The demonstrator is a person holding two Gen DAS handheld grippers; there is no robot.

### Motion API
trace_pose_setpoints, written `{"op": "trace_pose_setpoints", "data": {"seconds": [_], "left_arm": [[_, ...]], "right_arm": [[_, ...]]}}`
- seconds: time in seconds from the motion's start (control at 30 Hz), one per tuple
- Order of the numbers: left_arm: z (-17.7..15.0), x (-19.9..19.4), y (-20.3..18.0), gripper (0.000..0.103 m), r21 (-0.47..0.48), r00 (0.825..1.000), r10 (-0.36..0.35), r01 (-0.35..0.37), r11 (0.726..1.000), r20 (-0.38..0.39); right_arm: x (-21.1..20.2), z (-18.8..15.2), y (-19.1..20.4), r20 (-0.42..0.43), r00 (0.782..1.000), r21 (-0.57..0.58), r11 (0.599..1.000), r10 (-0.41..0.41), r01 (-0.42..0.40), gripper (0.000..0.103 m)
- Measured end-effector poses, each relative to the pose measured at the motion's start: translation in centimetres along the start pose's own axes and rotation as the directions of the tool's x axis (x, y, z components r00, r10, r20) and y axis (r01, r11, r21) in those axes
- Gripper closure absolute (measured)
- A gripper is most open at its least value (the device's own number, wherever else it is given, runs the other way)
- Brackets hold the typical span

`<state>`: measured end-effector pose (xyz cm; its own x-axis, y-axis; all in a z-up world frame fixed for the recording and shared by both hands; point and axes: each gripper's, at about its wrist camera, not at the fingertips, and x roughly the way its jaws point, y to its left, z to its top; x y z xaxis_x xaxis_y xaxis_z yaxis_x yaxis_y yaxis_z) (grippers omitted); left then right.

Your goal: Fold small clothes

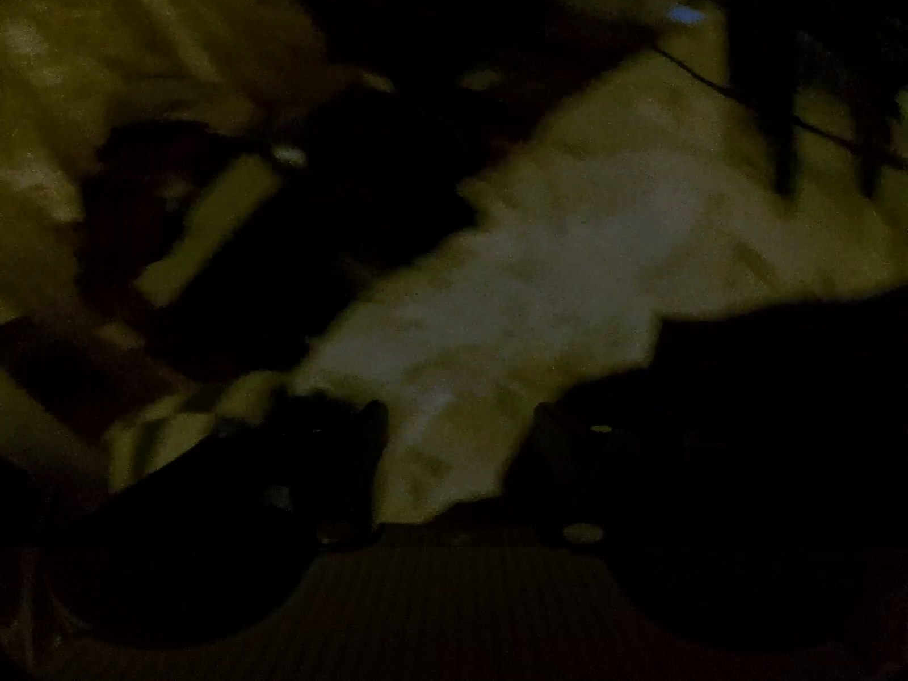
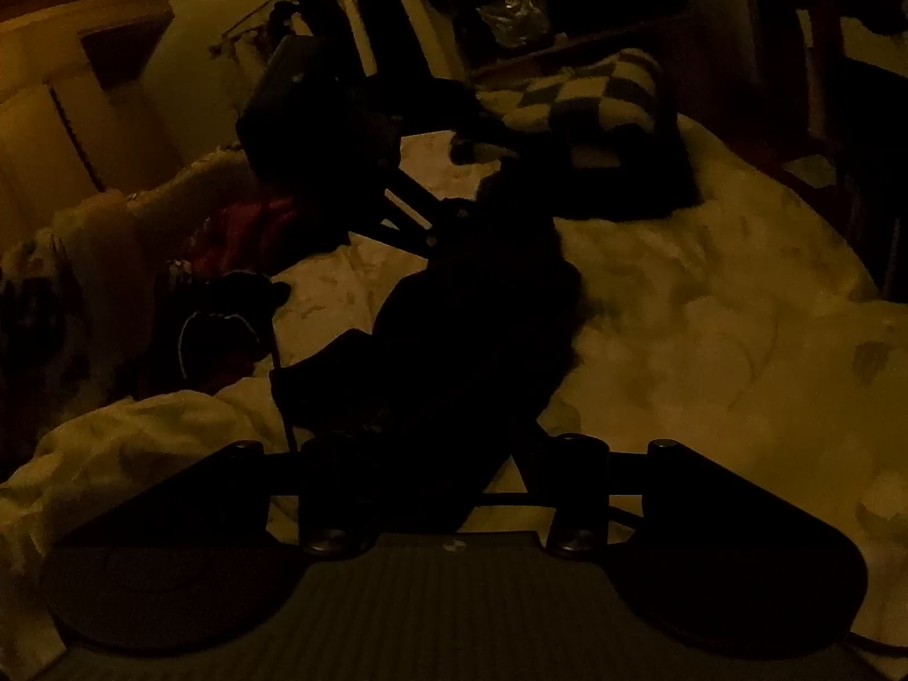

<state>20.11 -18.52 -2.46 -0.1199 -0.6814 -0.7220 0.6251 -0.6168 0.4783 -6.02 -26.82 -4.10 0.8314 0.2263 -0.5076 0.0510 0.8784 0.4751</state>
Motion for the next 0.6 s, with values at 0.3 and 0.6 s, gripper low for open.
{"op": "trace_pose_setpoints", "data": {"seconds": [0.3,0.6], "left_arm": [[2.2,6.6,1.1,0.066,0.236,0.909,-0.377,0.411,0.880,-0.179],[2.5,8.8,2.7,0.099,0.131,0.857,-0.461,0.497,0.858,-0.231]], "right_arm": [[0.7,-0.2,-1.6,-0.014,1.000,0.051,0.999,0.009,-0.008,0.028],[1.0,-0.6,-3.6,-0.022,0.999,0.137,0.990,0.031,-0.027,0.026]]}}
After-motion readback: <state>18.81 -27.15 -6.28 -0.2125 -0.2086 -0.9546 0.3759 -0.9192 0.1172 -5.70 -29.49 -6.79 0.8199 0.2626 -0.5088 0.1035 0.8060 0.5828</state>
